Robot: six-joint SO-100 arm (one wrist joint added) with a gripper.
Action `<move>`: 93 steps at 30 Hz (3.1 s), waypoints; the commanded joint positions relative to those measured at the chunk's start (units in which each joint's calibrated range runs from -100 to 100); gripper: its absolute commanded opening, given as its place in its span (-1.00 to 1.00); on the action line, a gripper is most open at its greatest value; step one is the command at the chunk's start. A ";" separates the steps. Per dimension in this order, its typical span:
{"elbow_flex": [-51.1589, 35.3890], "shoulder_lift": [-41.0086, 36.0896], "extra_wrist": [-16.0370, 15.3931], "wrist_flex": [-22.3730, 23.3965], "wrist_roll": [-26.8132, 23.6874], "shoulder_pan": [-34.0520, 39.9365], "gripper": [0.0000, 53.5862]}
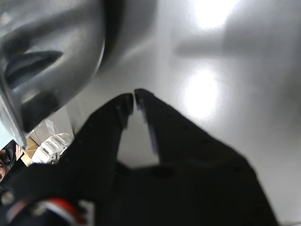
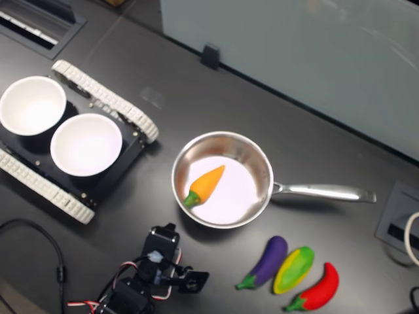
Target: Pick up the chilli and place them in the pan
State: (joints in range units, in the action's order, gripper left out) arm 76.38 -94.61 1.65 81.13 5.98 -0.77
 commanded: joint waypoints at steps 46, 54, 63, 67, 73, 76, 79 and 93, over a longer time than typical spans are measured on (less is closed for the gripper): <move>-14.45 6.51 -0.56 7.61 3.27 -3.70 -1.00; -24.54 20.59 -3.42 7.61 6.30 -14.14 -1.00; -40.35 28.10 -3.33 11.53 6.50 -18.38 -1.00; -47.62 30.88 -3.33 14.61 6.54 -19.07 -1.00; -54.44 35.78 -3.33 15.37 6.54 -22.97 -1.00; -57.98 38.14 -3.42 15.63 6.20 -25.38 -1.00; -62.61 40.25 -3.92 16.57 5.96 -26.98 -1.00; -84.33 49.61 -5.27 18.44 4.49 -36.16 -1.00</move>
State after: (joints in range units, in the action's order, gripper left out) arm -0.27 -46.80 -2.75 99.15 10.77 -34.10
